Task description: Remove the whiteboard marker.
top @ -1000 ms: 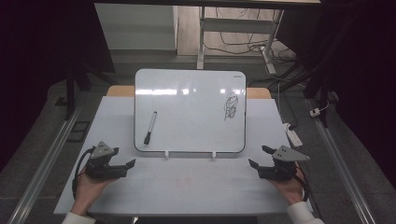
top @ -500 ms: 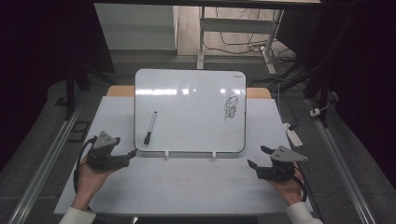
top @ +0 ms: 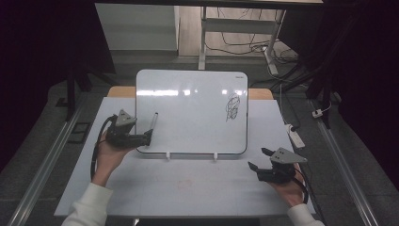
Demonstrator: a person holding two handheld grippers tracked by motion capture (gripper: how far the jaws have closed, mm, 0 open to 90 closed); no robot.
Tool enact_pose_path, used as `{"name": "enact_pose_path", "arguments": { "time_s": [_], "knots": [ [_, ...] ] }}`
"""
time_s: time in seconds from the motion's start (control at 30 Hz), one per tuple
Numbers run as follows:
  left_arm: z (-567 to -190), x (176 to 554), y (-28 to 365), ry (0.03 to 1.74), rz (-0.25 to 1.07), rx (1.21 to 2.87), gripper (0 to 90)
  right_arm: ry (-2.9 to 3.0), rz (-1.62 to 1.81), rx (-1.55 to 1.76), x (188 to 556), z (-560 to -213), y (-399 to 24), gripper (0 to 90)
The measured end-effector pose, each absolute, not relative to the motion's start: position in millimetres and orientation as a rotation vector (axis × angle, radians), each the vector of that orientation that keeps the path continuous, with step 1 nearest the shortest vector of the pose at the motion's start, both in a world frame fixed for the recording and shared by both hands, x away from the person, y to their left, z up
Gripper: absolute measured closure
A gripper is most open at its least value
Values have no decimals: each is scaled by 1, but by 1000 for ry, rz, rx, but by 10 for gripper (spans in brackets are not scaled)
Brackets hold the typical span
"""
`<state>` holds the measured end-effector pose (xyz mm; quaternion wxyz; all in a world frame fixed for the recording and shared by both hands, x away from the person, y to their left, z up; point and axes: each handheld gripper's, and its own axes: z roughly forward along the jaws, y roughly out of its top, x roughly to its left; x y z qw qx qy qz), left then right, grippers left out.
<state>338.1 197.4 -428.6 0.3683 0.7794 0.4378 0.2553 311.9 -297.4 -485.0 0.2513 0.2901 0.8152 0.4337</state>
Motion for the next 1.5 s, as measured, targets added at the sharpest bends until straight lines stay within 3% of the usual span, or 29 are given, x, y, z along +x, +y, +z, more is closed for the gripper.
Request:
{"name": "enact_pose_path", "arguments": {
  "time_s": [0.37,0.83,1.3,1.5],
  "knots": [
    [-441,370,173,1147,752,2048,438,2223,1156,793,312,-487,-297,243],
    [-452,376,160,1141,883,2093,662,2239,1116,774,312,-489,-295,243],
    [-457,377,153,1134,822,2071,810,2245,1083,770,312,-491,-293,243],
    [-457,377,156,1137,793,2048,815,2249,1070,767,313,-492,-293,243]
  ]
}}
